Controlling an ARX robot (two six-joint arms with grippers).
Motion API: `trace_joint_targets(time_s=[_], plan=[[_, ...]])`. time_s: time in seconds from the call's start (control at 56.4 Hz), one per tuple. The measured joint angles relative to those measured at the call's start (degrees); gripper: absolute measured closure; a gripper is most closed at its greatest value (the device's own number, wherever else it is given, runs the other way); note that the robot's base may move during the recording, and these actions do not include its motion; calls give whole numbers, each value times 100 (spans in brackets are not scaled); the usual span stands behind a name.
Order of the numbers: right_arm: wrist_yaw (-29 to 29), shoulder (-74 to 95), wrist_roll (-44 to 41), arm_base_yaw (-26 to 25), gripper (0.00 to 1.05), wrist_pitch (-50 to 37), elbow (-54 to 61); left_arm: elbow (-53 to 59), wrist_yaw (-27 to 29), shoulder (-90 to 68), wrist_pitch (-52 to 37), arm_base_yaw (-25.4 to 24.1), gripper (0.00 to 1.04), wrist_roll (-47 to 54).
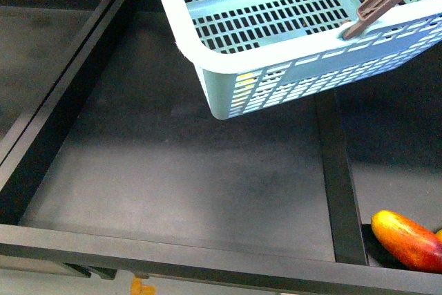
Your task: Pick lemon and mango into basket
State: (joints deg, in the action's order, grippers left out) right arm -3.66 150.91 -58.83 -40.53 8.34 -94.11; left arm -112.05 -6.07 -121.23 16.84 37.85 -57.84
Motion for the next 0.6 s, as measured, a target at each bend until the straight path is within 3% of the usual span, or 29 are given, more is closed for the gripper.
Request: trace_joint_targets(time_s=[0.266,0.425,0.603], plan=[[-1556,-1464,278,-74,39,-175,1069,0,-4,0,0,0,100,-2],[-3206,-2861,688,-26,39,-175,1958,0,-4,0,0,0,100,-2],[-4612,-4354,1565,153,39,-577,2769,0,-2,0,0,0,100,-2]])
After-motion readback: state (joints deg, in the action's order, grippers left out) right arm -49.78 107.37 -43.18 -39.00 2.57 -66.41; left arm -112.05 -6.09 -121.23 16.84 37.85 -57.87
